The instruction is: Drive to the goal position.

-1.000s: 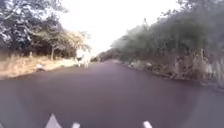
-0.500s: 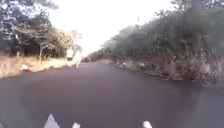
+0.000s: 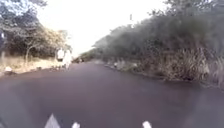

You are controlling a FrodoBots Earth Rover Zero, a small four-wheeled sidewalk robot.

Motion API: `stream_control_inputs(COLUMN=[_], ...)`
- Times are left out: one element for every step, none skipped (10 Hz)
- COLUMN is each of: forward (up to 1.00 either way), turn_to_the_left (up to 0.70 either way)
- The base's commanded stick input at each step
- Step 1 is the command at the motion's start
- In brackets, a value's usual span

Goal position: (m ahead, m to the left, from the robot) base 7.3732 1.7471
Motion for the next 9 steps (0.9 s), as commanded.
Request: stream_control_inputs(forward=[0.85,0.85,0.85,0.85,0.85,0.85,0.85,0.85,0.85], turn_to_the_left=[0.00,0.00,0.00,0.00,0.00,0.00,0.00,0.00,0.00])
